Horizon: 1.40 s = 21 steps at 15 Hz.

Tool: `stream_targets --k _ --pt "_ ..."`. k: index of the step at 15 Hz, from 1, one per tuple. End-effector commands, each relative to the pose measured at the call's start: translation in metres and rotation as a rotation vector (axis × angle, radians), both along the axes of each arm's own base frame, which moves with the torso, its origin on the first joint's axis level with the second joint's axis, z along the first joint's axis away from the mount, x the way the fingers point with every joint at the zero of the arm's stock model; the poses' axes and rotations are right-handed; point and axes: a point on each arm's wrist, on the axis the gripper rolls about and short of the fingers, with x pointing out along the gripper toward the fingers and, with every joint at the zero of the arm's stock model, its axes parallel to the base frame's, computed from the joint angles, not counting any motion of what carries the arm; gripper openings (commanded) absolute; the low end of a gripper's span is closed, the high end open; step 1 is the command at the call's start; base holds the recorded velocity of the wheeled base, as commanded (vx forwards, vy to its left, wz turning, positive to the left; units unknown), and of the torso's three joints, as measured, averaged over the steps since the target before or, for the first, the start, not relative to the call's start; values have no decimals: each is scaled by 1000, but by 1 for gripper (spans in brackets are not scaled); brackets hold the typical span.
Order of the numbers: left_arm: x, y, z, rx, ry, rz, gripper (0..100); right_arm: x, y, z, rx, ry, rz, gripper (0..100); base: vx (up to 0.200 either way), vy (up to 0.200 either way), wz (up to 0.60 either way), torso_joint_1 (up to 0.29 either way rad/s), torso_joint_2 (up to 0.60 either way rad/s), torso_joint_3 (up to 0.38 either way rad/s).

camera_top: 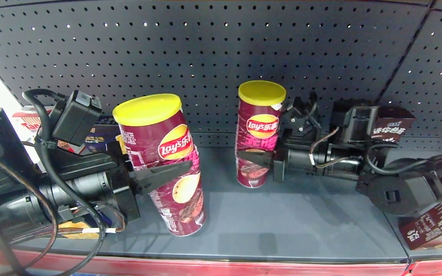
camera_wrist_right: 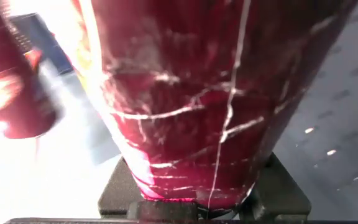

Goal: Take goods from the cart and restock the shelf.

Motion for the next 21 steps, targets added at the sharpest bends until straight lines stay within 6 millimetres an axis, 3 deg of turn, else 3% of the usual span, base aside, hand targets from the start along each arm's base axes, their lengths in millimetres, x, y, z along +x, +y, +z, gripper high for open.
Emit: stream_targets --k 1,3,9,21 --pt "0 0 0 -1 0 1 0 -46 -11 5 11 -15 44 0 0 0 0 0 0 0" --pt "0 0 0 -1 0 3 0 -63 -16 -6 -6 4 38 0 0 0 0 0 0 0" --pt "0 0 0 0 1 3 0 -73 -17 -39 -35 44 58 0 0 0 0 0 0 0" --pt "-1 1 -4 4 8 3 0 -60 -7 -69 -79 92 65 0 0 0 0 0 0 0"
